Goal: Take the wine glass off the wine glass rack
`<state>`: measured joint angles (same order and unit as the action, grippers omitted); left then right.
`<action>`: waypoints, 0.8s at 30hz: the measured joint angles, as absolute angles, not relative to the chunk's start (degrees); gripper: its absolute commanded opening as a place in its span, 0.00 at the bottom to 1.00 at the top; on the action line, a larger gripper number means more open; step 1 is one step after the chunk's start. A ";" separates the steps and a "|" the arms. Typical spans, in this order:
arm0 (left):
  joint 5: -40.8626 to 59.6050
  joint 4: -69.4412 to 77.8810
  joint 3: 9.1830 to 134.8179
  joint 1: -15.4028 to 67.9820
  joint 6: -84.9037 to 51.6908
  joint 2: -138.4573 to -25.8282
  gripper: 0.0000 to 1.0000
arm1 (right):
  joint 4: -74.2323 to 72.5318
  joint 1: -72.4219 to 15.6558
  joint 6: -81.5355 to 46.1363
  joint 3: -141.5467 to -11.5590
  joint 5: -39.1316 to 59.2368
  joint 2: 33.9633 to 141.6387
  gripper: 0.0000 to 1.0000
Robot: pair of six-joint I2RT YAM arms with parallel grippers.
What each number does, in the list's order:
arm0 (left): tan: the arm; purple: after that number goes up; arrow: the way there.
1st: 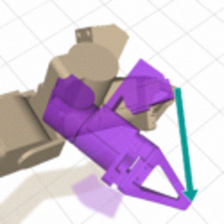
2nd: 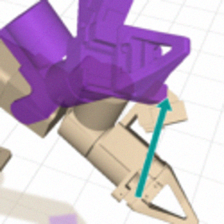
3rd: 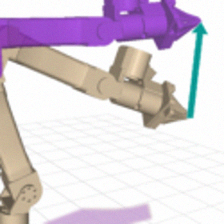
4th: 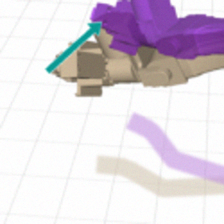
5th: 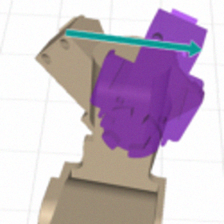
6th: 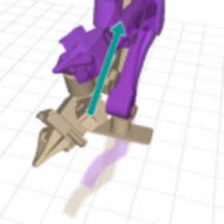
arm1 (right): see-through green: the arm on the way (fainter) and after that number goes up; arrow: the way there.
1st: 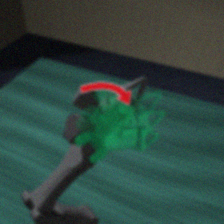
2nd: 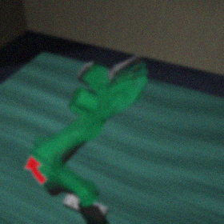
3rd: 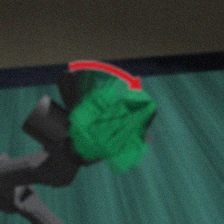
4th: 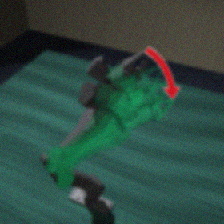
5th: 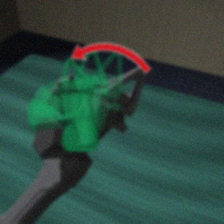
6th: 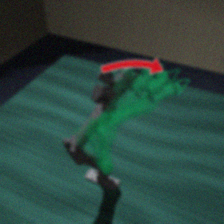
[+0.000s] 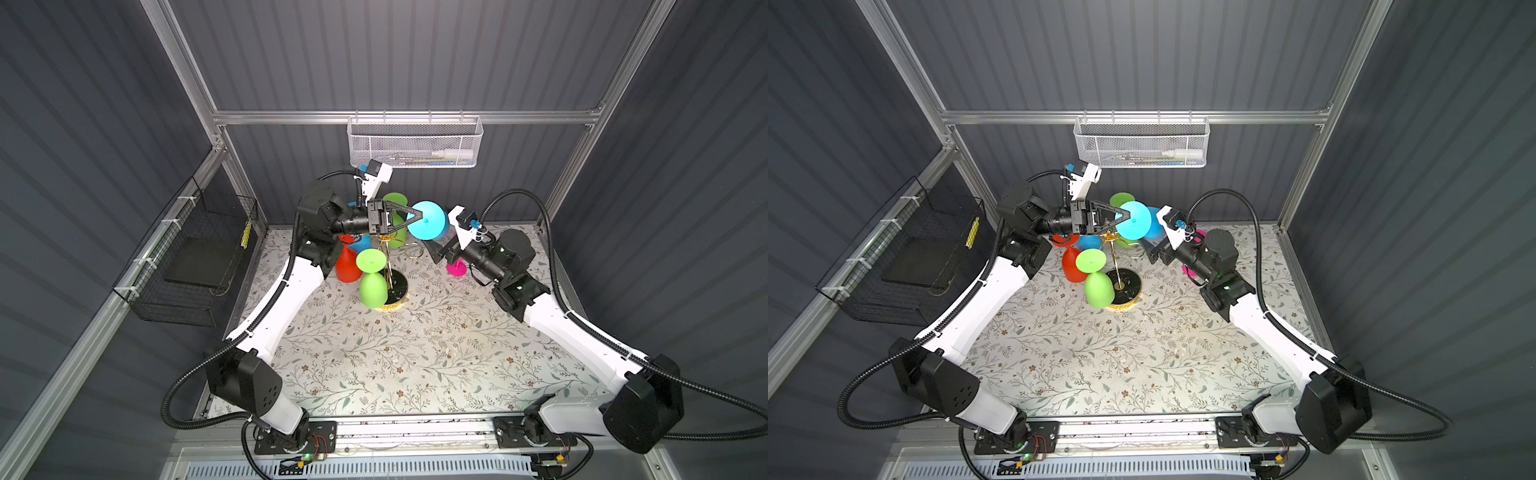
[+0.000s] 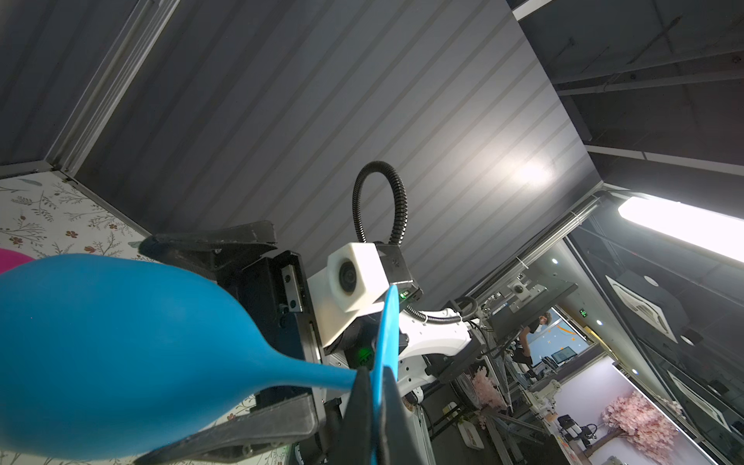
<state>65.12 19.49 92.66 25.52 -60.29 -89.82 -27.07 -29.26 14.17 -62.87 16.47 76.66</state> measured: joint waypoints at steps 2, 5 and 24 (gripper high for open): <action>65.23 19.46 92.73 25.52 -60.51 -89.82 0.00 | -27.27 -29.43 14.15 -63.51 16.53 77.38 0.99; 65.23 19.46 92.73 25.52 -60.71 -89.82 0.00 | -27.42 -29.52 14.15 -64.16 16.67 78.22 0.99; 64.99 19.22 92.73 25.52 -62.24 -89.93 0.04 | -26.06 -30.87 16.58 -64.75 17.12 78.76 0.71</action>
<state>64.99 19.22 92.73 25.52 -62.24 -89.93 -26.06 -30.87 16.58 -64.75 17.12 78.76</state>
